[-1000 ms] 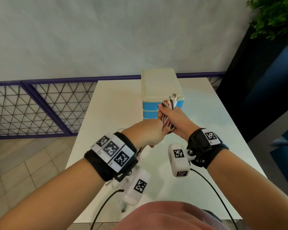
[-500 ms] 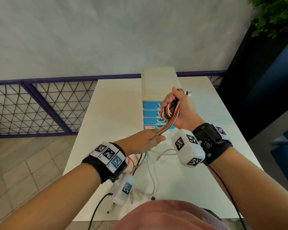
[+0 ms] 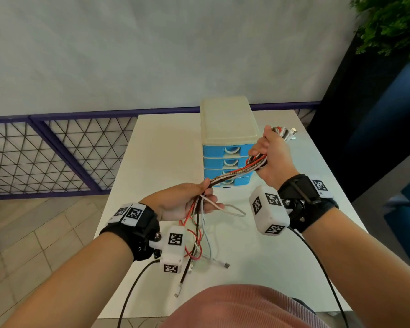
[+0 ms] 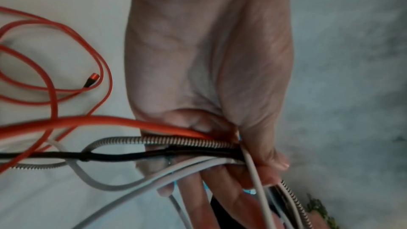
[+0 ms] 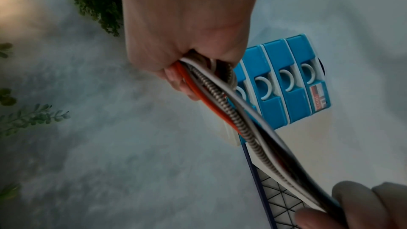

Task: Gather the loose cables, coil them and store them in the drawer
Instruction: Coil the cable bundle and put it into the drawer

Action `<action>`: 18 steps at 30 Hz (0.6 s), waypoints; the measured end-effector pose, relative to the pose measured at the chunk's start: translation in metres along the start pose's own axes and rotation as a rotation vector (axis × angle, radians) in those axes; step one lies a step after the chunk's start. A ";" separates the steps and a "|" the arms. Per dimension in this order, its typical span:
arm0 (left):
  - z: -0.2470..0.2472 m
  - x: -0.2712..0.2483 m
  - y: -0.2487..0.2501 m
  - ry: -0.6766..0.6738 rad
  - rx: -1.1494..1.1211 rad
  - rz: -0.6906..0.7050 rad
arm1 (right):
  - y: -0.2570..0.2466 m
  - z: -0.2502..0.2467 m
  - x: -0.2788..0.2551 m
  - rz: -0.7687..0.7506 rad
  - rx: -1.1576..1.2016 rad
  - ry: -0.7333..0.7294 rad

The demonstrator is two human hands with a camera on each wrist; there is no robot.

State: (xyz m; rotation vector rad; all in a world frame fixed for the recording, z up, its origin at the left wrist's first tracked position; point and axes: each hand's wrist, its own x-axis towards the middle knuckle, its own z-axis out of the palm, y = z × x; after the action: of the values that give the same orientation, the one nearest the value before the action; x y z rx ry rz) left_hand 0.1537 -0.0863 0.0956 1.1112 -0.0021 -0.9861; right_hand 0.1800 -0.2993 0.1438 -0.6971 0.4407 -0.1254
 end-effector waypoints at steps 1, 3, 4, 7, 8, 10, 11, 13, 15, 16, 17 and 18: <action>0.002 0.000 0.001 0.013 -0.042 0.004 | 0.000 -0.002 0.001 0.000 0.020 0.007; 0.007 0.000 0.002 0.037 -0.144 0.032 | -0.002 -0.005 0.004 0.004 0.055 0.010; 0.007 0.002 0.002 0.045 -0.187 0.051 | -0.003 -0.006 0.004 0.007 0.065 0.009; 0.011 0.002 0.006 0.038 -0.162 0.042 | -0.006 -0.011 0.008 0.019 0.075 0.000; 0.012 0.001 0.008 0.032 -0.096 0.024 | -0.007 -0.013 0.010 0.018 0.071 -0.008; 0.011 -0.002 0.012 0.013 0.073 -0.008 | -0.008 -0.015 0.012 0.012 0.055 -0.025; 0.010 -0.004 0.014 -0.014 0.140 -0.031 | -0.009 -0.016 0.012 0.009 0.047 -0.032; 0.009 -0.007 0.018 -0.077 0.205 -0.090 | -0.009 -0.017 0.011 0.005 0.040 -0.043; 0.008 -0.009 0.022 -0.086 0.251 -0.130 | -0.008 -0.017 0.010 -0.004 0.035 -0.049; 0.008 -0.010 0.024 -0.075 0.289 -0.139 | -0.008 -0.017 0.009 -0.008 0.027 -0.050; 0.009 -0.011 0.025 -0.066 0.344 -0.137 | -0.007 -0.017 0.009 -0.012 0.008 -0.053; 0.010 -0.012 0.026 -0.061 0.421 -0.129 | -0.007 -0.016 0.008 -0.019 -0.026 -0.060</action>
State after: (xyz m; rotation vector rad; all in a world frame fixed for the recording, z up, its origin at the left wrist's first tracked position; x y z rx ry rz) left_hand 0.1591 -0.0839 0.1251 1.4786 -0.1968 -1.1666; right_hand 0.1807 -0.3161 0.1342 -0.7289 0.3784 -0.1165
